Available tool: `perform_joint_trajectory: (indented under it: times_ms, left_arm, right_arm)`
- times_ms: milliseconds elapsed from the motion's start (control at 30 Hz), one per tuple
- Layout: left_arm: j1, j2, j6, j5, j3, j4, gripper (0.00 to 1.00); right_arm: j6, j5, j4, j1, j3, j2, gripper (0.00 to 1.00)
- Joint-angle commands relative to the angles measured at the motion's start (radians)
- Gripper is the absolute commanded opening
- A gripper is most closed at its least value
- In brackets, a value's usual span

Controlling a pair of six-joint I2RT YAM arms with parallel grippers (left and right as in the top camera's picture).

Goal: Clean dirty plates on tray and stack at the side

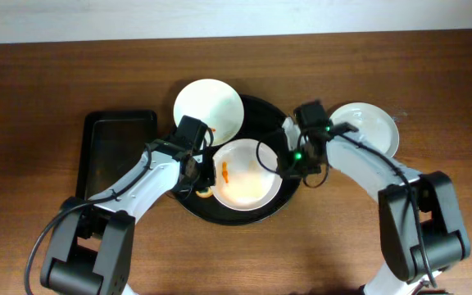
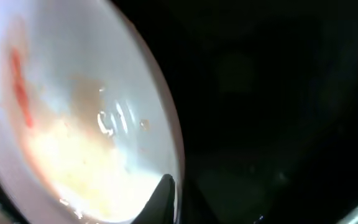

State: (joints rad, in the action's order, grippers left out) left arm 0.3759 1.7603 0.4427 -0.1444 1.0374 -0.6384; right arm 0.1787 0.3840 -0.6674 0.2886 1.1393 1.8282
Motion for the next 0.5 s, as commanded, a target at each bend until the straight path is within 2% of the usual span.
perform_joint_trajectory:
  times_ms: [0, 133, 200, 300, 400, 433, 467]
  left_arm:
    - [0.003, 0.013, 0.009, -0.012, -0.008, 0.003, 0.00]
    - [0.003, 0.013, 0.009, -0.013, -0.008, 0.007, 0.00]
    - [0.003, 0.013, 0.009, -0.014, -0.008, 0.026, 0.00]
    - [0.013, 0.013, 0.009, -0.016, -0.008, 0.052, 0.00]
    - [0.042, 0.013, 0.009, -0.011, -0.008, 0.078, 0.00]
    - [0.052, 0.013, 0.009, -0.002, -0.008, 0.083, 0.00]
    - [0.060, 0.013, 0.009, 0.033, -0.008, 0.084, 0.00]
  right_arm:
    - [-0.025, 0.027, -0.038, 0.000, 0.108, -0.100, 0.04]
    - [-0.024, 0.041, -0.044, 0.031, 0.108, -0.107, 0.04]
    - [-0.024, 0.057, -0.032, 0.085, 0.108, -0.107, 0.08]
    - [-0.024, 0.049, -0.032, 0.150, 0.108, -0.107, 0.24]
    - [-0.020, 0.050, -0.032, 0.164, 0.108, -0.107, 0.35]
    - [-0.019, 0.051, -0.032, 0.164, 0.108, -0.107, 0.42]
    - [-0.017, 0.050, -0.034, 0.164, 0.108, -0.107, 0.60]
